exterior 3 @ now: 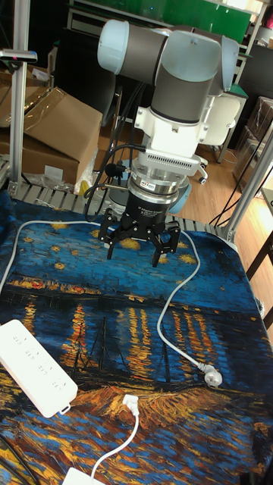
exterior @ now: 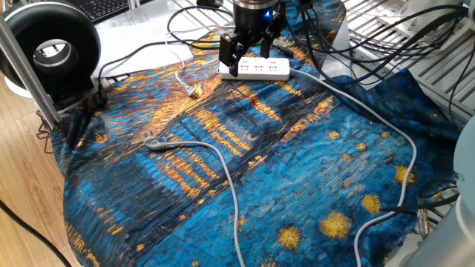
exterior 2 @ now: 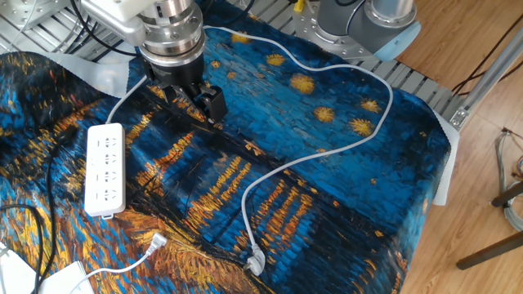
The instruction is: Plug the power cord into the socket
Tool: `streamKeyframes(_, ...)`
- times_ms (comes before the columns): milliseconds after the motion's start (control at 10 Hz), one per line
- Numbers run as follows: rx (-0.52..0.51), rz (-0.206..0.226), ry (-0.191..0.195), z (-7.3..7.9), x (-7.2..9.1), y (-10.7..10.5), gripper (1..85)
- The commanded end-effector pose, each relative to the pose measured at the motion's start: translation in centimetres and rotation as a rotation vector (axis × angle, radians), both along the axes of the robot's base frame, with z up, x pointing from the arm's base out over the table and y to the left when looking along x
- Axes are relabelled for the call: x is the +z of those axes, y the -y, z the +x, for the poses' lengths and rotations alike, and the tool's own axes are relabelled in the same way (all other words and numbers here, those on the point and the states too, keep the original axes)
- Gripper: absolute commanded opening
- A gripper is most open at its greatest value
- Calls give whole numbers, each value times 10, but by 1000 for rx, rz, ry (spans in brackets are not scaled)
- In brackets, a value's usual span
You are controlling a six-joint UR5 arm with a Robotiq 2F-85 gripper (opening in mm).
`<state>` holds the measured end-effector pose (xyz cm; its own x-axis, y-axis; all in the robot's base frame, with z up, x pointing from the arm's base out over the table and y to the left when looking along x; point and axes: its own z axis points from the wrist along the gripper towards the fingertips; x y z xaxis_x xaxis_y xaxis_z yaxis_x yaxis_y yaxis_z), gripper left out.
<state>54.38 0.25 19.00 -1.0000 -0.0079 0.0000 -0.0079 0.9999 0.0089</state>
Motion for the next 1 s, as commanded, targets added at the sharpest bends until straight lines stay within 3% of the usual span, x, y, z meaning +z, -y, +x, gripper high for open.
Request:
streamKeyframes(0, 0, 81, 98, 25, 1, -26, 13)
streamKeyframes(200, 0, 67, 115, 29, -2, -29, 13)
streamKeyframes(500, 45, 54, 108, 27, -2, -26, 13)
streamKeyframes(800, 97, 112, 131, 34, -13, -42, 13)
streamKeyframes(900, 111, 124, 113, 29, -17, -46, 13)
